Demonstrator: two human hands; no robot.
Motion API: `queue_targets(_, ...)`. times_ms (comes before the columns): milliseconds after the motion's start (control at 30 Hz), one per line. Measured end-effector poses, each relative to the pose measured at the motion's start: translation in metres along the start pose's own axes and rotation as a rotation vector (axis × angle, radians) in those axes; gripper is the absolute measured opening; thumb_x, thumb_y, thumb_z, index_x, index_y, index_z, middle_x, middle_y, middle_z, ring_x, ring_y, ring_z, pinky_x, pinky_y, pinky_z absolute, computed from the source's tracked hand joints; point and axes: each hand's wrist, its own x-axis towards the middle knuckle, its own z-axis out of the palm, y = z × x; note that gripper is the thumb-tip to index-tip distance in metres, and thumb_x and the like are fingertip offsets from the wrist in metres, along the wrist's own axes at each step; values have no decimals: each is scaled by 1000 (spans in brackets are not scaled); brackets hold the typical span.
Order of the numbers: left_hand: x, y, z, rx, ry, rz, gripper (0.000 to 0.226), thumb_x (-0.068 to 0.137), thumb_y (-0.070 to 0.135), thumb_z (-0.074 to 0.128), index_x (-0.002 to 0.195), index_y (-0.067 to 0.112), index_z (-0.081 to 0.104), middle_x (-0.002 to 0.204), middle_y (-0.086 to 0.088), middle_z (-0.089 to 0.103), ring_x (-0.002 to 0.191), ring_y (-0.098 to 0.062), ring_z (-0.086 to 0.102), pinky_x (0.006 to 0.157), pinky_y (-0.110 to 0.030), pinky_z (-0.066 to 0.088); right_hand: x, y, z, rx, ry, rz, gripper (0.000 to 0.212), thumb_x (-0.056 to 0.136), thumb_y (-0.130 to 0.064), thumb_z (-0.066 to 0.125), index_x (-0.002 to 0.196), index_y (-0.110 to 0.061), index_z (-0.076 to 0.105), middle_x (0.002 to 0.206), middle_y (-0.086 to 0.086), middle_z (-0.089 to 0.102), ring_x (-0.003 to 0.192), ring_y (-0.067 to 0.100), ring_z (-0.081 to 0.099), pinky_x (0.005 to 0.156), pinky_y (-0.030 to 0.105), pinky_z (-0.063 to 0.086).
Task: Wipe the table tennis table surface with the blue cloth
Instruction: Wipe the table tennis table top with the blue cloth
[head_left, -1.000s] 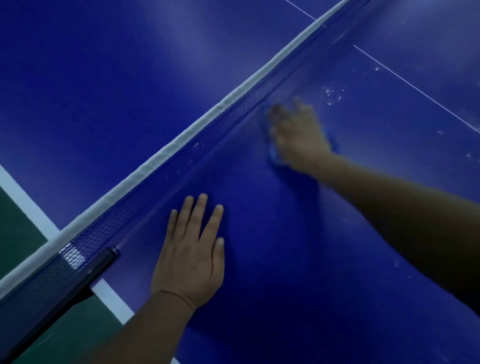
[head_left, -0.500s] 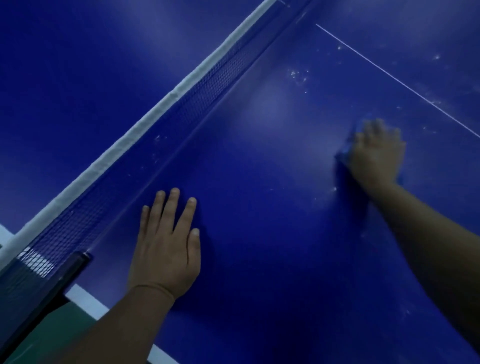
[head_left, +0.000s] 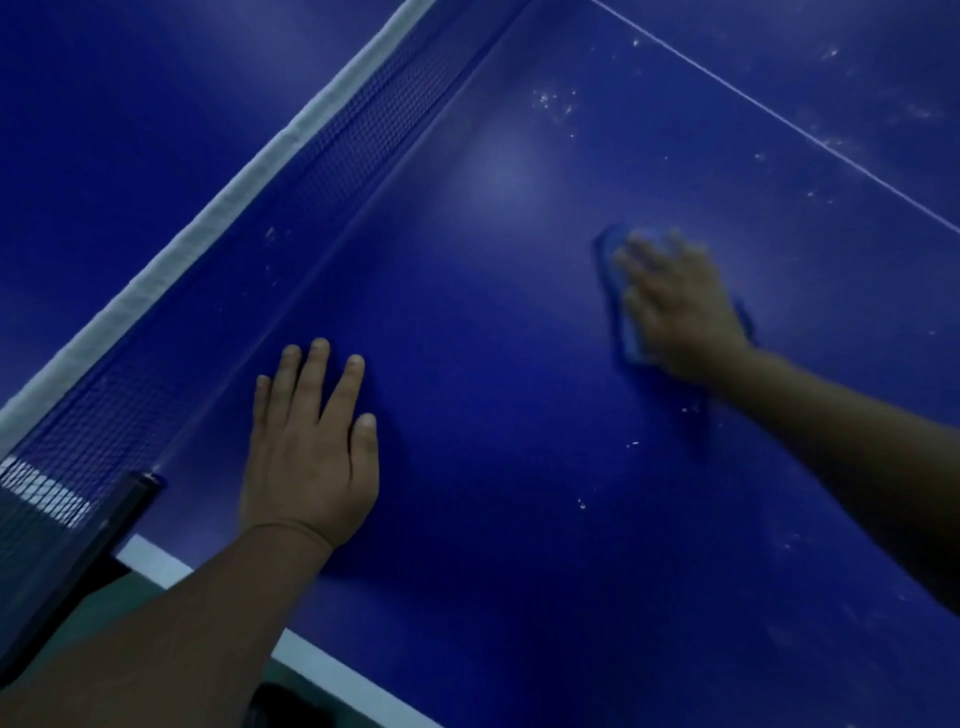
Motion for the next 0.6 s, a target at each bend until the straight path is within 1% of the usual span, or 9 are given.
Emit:
queue_targets(67, -1, 0, 0, -5, 1, 1, 62, 99, 41, 24, 152, 12, 38, 163, -14, 24, 153, -30, 10, 122, -33, -11, 28, 22, -2, 34, -45, 320, 65, 101, -45, 16, 145, -10, 48, 154, 15, 41, 140, 46, 33, 113, 59, 25)
queue_targets(133, -1, -1, 0, -8, 1, -2, 63, 99, 42, 23, 152, 13, 37, 163, -13, 23, 153, -29, 9, 123, -33, -11, 51, 5, 3, 73, 7, 343, 70, 102, -49, 3, 149, -15, 42, 158, 9, 36, 144, 43, 27, 114, 57, 22)
queue_targets(200, -1, -2, 0, -22, -2, 0, 65, 98, 44, 20, 154, 13, 34, 164, -12, 21, 154, -27, 7, 123, -34, -10, 58, -47, 0, 49, 27, 66, 64, 105, -43, 8, 143, -11, 50, 152, 11, 45, 138, 47, 37, 109, 60, 29)
queue_targets(267, -2, -3, 0, -71, -9, -9, 67, 98, 46, 19, 156, 14, 27, 165, -9, 19, 154, -25, 6, 124, -35, -8, 20, -110, -7, 62, 117, -340, 46, 99, -33, 37, 135, -14, 56, 143, 11, 55, 129, 48, 47, 103, 61, 36)
queue_targets(333, -3, -2, -2, -108, -7, -20, 69, 97, 47, 19, 157, 13, 23, 165, -8, 19, 154, -24, 6, 124, -37, -6, -41, -156, -26, 166, -19, -746, 47, 96, -35, 46, 141, -22, 53, 150, 4, 47, 140, 44, 35, 111, 60, 25)
queue_targets(400, -3, -2, -3, -88, -8, -16, 69, 97, 47, 19, 156, 12, 28, 165, -9, 20, 154, -24, 6, 124, -38, -5, -75, -152, -28, 212, -136, -987, 46, 100, -36, 48, 145, -25, 51, 155, -2, 41, 148, 37, 24, 118, 59, 17)
queue_targets(467, -3, -1, -3, -64, -6, -11, 68, 97, 46, 19, 154, 12, 34, 165, -10, 20, 154, -25, 7, 124, -38, -6, -60, -116, -22, 161, -105, -939, 46, 102, -38, 45, 145, -24, 50, 155, 0, 42, 146, 37, 27, 118, 58, 18)
queue_targets(500, -3, -1, -3, -59, -1, -8, 68, 97, 46, 19, 153, 12, 36, 164, -11, 21, 154, -26, 7, 124, -37, -7, -44, -96, -15, 106, -57, -812, 46, 104, -39, 40, 146, -22, 49, 153, 3, 43, 143, 39, 32, 116, 58, 20)
queue_targets(600, -3, -1, -3, -58, 3, -5, 67, 97, 45, 19, 153, 12, 37, 164, -11, 21, 154, -26, 8, 123, -34, -8, 12, -48, -11, 53, 31, -206, 47, 106, -40, 28, 146, -21, 44, 149, 12, 48, 135, 47, 41, 107, 66, 32)
